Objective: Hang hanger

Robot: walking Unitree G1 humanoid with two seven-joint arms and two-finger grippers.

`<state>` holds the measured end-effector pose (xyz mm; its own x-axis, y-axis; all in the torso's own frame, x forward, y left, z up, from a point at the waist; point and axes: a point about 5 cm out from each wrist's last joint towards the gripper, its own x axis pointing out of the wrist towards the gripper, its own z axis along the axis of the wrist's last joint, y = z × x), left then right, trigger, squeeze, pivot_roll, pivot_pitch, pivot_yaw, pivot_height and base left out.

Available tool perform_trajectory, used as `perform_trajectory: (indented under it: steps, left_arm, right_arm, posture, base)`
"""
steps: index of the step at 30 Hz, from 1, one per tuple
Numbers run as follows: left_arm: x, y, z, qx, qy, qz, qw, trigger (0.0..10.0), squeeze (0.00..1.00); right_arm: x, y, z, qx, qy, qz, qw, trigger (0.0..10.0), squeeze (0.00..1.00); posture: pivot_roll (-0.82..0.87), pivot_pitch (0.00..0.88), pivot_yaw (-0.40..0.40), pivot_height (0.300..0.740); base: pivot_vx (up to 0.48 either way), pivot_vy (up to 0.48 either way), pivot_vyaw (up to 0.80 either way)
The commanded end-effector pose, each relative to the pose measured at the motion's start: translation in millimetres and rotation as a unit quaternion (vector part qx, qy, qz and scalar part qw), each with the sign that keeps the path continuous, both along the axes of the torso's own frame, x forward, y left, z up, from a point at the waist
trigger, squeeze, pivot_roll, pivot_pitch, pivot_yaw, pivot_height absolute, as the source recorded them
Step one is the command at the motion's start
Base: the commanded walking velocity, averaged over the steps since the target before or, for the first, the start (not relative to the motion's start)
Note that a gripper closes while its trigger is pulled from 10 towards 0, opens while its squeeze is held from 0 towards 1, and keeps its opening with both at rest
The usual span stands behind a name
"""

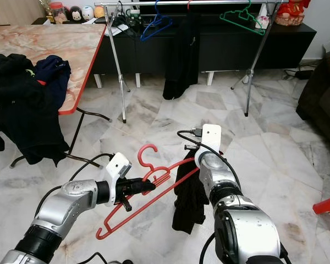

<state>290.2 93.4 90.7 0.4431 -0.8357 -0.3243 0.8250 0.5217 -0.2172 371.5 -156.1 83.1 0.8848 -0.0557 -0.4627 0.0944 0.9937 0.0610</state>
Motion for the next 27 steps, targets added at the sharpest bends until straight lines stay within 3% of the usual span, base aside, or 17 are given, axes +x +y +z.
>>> perform_trajectory:
  steps: [1,7,10,14,21,27]
  left_arm:
    - [4.9,-0.9,4,0.002,-0.013,0.008,1.000,10.0,0.00]
    - [27.2,5.5,1,0.026,-0.035,0.112,0.993,10.0,0.00]
    - [28.3,5.8,1,0.025,-0.040,0.116,0.992,10.0,0.00]
    - [38.8,11.2,5,0.021,-0.059,0.169,0.984,10.0,0.00]
    - [39.1,11.8,0,0.028,-0.053,0.175,0.983,10.0,0.00]
    - [33.5,4.7,0,0.011,-0.044,0.132,0.990,10.0,0.00]
  right_arm:
    - [5.3,4.4,9,0.005,-0.011,0.003,1.000,10.0,0.00]
    - [5.0,10.3,9,-0.007,-0.017,0.023,1.000,10.0,0.00]
    - [4.3,10.6,7,-0.009,-0.015,0.025,1.000,10.0,0.00]
    - [-1.2,4.4,-1,-0.023,-0.007,0.022,0.999,10.0,0.00]
    - [-2.5,2.7,-2,-0.029,-0.008,0.028,0.999,10.0,0.00]
    - [-6.2,11.5,-7,-0.070,0.000,0.098,0.993,10.0,0.00]
  posture:
    - [-0.04,0.019,-0.023,0.740]
    - [-0.05,0.025,-0.023,0.740]
    - [-0.05,0.025,-0.023,0.740]
    - [-0.05,0.026,-0.021,0.740]
    - [-0.05,0.025,-0.020,0.740]
    - [-0.06,0.024,-0.021,0.740]
  base:
    - [0.000,0.000,0.00]
    - [0.000,0.000,0.00]
    - [0.000,0.000,0.00]
    - [0.000,0.000,0.00]
    - [0.000,0.000,0.00]
    - [0.000,0.000,0.00]
